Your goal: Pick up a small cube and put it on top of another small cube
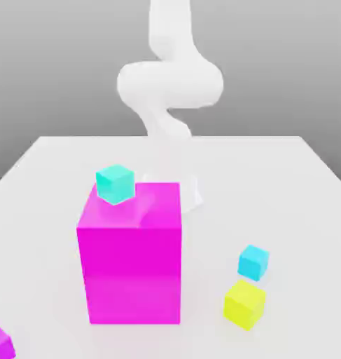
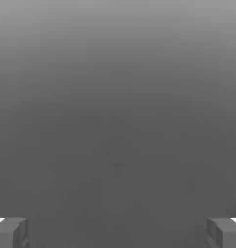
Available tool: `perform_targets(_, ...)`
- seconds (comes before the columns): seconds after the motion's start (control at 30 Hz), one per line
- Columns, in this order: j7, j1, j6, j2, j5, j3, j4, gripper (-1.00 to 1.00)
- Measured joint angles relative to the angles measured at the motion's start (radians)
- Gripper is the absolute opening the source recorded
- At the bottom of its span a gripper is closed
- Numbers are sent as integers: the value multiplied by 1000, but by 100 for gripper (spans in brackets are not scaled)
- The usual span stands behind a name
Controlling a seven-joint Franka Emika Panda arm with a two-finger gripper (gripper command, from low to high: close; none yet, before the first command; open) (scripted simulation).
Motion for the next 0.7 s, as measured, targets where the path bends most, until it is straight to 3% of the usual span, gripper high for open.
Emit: perform_targets(0.7,-857,385,273,351,-89,-131,-292,0)
